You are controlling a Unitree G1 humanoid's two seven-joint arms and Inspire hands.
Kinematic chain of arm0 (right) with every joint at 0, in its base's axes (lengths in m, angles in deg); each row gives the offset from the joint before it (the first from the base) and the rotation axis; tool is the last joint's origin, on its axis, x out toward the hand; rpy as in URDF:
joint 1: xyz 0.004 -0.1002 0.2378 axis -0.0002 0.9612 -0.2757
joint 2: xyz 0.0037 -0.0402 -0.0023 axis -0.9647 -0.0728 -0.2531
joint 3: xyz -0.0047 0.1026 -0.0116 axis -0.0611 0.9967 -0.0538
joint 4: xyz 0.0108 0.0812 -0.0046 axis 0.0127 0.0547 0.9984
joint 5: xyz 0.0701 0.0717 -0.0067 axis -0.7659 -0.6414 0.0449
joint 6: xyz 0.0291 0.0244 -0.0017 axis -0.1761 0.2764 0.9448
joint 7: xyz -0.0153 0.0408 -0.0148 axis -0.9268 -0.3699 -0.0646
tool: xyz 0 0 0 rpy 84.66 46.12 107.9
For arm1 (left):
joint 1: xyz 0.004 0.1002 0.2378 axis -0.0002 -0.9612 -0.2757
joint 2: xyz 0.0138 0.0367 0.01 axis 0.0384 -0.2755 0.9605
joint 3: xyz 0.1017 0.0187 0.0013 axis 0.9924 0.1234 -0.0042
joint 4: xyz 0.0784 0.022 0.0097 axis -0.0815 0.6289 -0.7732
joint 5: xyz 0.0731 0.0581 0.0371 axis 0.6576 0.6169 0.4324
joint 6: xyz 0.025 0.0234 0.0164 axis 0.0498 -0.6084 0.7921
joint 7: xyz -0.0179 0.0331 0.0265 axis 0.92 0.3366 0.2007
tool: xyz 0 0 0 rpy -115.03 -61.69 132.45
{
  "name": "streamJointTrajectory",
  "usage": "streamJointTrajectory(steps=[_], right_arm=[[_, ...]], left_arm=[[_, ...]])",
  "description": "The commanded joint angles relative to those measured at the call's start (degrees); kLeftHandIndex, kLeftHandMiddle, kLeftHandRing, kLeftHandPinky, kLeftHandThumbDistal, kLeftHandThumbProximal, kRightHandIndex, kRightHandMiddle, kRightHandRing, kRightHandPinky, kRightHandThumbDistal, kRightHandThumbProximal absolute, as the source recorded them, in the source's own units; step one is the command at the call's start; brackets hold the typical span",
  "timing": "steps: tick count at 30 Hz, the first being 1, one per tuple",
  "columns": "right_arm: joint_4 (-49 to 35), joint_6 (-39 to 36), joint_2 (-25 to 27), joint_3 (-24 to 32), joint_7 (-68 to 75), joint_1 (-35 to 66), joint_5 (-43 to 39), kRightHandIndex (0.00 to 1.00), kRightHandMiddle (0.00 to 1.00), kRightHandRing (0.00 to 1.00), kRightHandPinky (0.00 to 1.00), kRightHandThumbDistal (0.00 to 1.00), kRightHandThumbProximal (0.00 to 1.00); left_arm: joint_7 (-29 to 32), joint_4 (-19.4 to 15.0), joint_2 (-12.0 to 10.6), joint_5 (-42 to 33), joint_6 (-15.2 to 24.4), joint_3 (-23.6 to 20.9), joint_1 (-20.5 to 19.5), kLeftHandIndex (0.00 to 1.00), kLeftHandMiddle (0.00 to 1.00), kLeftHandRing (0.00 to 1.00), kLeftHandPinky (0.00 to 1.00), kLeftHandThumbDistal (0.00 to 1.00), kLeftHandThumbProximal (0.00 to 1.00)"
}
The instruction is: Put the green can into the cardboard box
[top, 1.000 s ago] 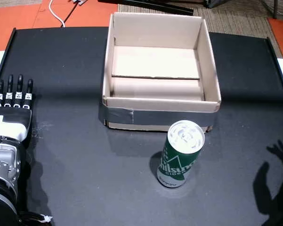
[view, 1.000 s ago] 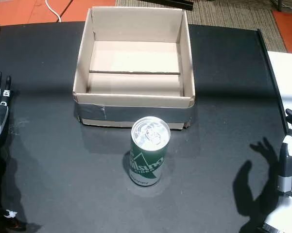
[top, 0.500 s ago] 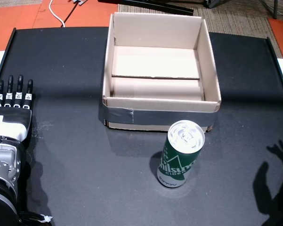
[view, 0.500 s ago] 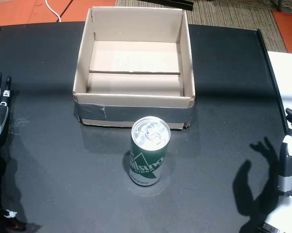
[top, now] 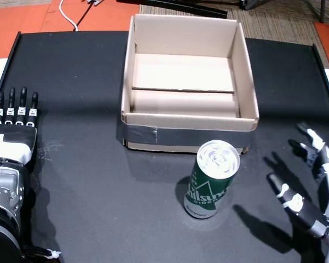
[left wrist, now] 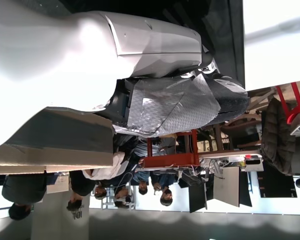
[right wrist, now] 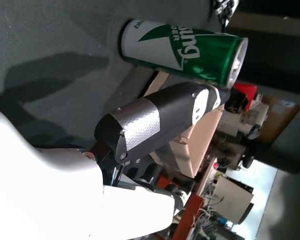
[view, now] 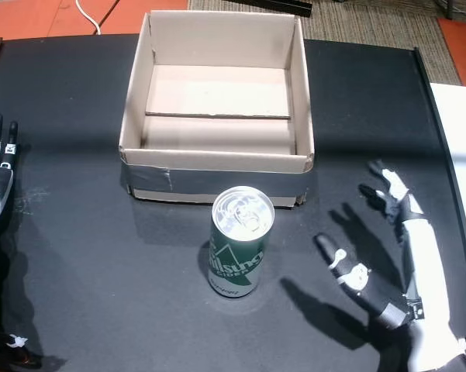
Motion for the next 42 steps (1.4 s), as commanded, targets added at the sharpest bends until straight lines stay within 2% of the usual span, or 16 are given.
streamJointTrajectory(steps=[1, 3, 5, 11, 13, 15, 20, 23, 34, 42], right_arm=[[-0.54, -0.33, 0.88, -0.39, -1.54, 1.0, -0.89, 0.86, 0.84, 0.89, 0.98, 1.0, 0.51], [-1.01, -0.18, 0.85, -0.7, -3.08, 1.12, -1.79, 0.85, 0.83, 0.88, 0.99, 0.98, 0.49], [-1.46, 0.39, 0.56, -1.25, -6.52, 1.18, -4.29, 0.86, 0.84, 0.89, 1.0, 1.0, 0.47], [-3.04, 0.82, 0.56, -3.01, -12.81, 0.91, -6.13, 0.87, 0.84, 0.89, 1.0, 1.0, 0.6], [-4.07, 2.3, 0.69, -4.06, -15.91, 0.49, -7.33, 0.87, 0.85, 0.9, 1.0, 1.0, 0.58], [-5.27, 3.83, 0.71, -4.85, -19.02, 0.15, -8.69, 0.88, 0.85, 0.91, 1.0, 1.0, 0.59], [-7.3, 8.66, 0.26, -6.19, -27.04, -1.8, -12.58, 0.88, 0.83, 0.91, 1.0, 1.0, 0.61], [-7.98, 10.97, -0.28, -6.12, -30.09, -2.88, -14.03, 0.88, 0.83, 0.9, 0.99, 1.0, 0.61], [-4.56, 13.86, -1.13, -5.03, -36.16, -7.03, -14.65, 0.87, 0.82, 0.88, 1.0, 1.0, 0.68], [1.67, 13.67, -1.23, -5.82, -38.28, -13.0, -12.23, 0.94, 0.86, 0.93, 1.0, 1.0, 0.65]], left_arm=[[0.2, 0.3, -0.05, 0.01, 0.02, 0.13, 0.02, 0.77, 0.77, 0.84, 0.91, 0.0, 1.0], [0.42, 0.29, -0.08, -0.02, -0.04, 0.12, -0.09, 0.78, 0.77, 0.85, 0.93, 0.0, 1.0], [0.47, 0.27, -0.15, 0.07, -0.08, 0.23, -0.17, 0.78, 0.78, 0.85, 0.94, 0.0, 1.0], [0.97, 0.17, -0.52, 0.24, 0.19, 0.47, -0.31, 0.74, 0.74, 0.83, 0.91, 0.0, 1.0], [0.21, 0.12, -0.71, 0.26, 0.56, 0.47, -0.17, 0.75, 0.74, 0.82, 0.91, 0.0, 1.0], [-0.12, 0.1, -0.75, 0.25, 0.65, 0.5, -0.13, 0.77, 0.75, 0.83, 0.92, 0.0, 1.0], [1.01, 0.02, -0.55, 0.32, 0.35, 0.86, -0.47, 0.73, 0.73, 0.81, 0.93, 0.0, 1.0], [0.24, 0.0, -0.44, 0.09, 0.49, 0.81, -0.3, 0.71, 0.72, 0.8, 0.89, 0.0, 1.0], [0.52, 0.06, 0.01, -0.16, 0.01, 0.69, -0.5, 0.66, 0.69, 0.78, 0.88, 0.0, 1.0], [0.97, 0.1, 0.1, -0.31, 0.11, 0.48, -0.63, 0.7, 0.73, 0.83, 0.91, 0.0, 1.0]])
